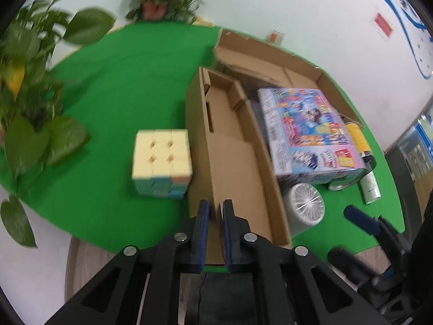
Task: Organize rigid objects
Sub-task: 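Grasp the long cardboard insert wall with the left gripper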
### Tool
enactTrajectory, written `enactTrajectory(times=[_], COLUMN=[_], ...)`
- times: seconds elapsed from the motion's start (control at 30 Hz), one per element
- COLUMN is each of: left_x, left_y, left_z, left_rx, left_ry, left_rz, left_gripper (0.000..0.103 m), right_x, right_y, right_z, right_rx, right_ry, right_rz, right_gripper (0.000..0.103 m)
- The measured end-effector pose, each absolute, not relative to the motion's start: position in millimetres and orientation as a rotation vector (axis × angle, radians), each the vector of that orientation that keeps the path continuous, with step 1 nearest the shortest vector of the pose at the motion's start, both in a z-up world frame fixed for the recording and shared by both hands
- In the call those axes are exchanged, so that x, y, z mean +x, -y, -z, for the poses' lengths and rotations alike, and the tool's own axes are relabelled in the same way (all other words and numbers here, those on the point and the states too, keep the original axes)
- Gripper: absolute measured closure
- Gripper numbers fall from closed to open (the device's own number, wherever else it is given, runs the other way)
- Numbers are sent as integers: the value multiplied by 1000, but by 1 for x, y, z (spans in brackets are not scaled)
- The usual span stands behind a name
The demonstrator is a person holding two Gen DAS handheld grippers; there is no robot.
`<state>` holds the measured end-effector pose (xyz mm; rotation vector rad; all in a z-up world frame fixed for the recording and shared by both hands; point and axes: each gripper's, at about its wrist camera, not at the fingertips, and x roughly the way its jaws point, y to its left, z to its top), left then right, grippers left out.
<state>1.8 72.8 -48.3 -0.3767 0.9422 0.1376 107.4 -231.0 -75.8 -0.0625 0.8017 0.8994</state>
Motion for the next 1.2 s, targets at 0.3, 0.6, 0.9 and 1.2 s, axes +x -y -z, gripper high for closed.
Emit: enactTrajectory(times=[0.3, 0.6, 0.9, 1.2], left_x=[-3, 0, -4, -13], left_y=[-82, -89, -76, -68], left_z=[66, 83, 70, 15], left_rx=[-424, -486, -396, -323], left_ry=[-964, -981, -928, -804], left_rz=[-101, -25, -11, -5], left_gripper=[97, 90, 91, 91], right_x=[101, 104, 112, 101], right_y=[183, 155, 154, 166], right_z=[87, 102, 98, 49], right_rx=[-199, -309, -254, -202], right_ry=[-856, -879, -899, -738], right_rz=[-927, -822, -759, -748], right_gripper=[56, 78, 84, 85])
